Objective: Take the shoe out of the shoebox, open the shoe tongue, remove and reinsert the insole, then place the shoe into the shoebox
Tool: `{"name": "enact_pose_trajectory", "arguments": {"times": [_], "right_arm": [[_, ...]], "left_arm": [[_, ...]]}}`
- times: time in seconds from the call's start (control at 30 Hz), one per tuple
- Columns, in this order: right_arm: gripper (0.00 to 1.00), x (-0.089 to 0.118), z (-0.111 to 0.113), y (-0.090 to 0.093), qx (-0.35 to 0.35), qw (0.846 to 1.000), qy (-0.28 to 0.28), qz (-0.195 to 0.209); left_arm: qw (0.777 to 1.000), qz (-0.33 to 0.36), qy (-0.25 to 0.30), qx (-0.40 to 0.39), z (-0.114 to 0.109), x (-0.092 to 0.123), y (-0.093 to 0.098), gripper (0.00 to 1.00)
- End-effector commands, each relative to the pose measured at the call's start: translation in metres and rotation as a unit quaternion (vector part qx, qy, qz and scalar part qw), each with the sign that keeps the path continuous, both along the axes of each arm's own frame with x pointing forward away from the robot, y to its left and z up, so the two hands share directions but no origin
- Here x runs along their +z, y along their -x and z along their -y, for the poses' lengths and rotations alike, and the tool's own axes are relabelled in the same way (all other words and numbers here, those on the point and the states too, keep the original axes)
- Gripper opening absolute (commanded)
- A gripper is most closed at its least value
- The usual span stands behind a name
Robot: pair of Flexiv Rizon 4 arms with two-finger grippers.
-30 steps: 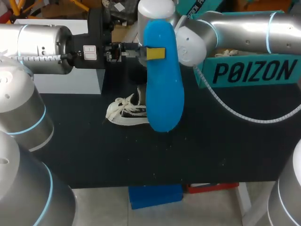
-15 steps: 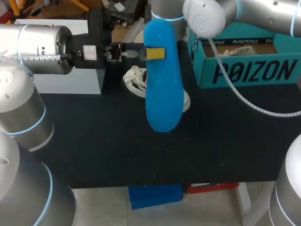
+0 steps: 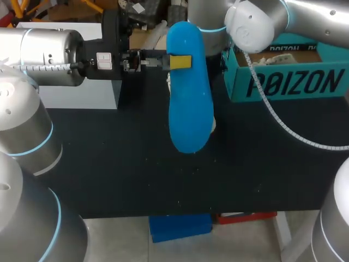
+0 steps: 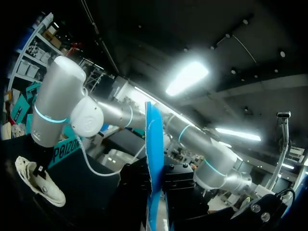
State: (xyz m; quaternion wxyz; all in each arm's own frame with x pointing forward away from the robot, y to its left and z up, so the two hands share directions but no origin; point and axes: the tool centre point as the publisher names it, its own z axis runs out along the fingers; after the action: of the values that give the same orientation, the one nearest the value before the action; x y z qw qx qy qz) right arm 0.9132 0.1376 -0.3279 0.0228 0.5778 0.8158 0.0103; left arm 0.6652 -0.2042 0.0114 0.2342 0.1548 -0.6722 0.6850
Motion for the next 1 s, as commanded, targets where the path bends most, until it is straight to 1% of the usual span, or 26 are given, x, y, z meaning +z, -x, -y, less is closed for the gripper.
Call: {"name": "enact_pose_trajectory", "arguments": {"times": [0.03,0.07,0.13,0.2,0.63,1.0], "right_arm": [[0.0,-0.01,-0.005,0.002,-0.322,0.946,-0.014,0.041],[0.0,-0.012,-0.006,0.002,-0.319,0.947,-0.006,0.046],[0.0,-0.016,-0.009,0.002,-0.313,0.949,-0.015,0.044],[0.0,-0.019,-0.011,0.003,-0.31,0.949,-0.007,0.052],[0.0,-0.046,-0.029,0.004,-0.279,0.959,-0.01,0.044],[0.0,-0.057,-0.036,0.009,-0.225,0.974,-0.025,0.029]], "left_arm": [[1.0,0.0,0.0,0.002,0.001,0.0,0.001,0.0],[1.0,0.0,0.0,0.002,0.001,0.0,0.001,0.0],[1.0,0.0,0.0,0.002,0.001,0.0,0.001,0.0],[1.0,0.0,0.0,0.002,0.001,0.0,0.001,0.0],[1.0,0.0,0.0,0.002,0.001,0.0,0.001,0.0],[1.0,0.0,0.0,0.002,0.001,0.0,0.001,0.0]]}}
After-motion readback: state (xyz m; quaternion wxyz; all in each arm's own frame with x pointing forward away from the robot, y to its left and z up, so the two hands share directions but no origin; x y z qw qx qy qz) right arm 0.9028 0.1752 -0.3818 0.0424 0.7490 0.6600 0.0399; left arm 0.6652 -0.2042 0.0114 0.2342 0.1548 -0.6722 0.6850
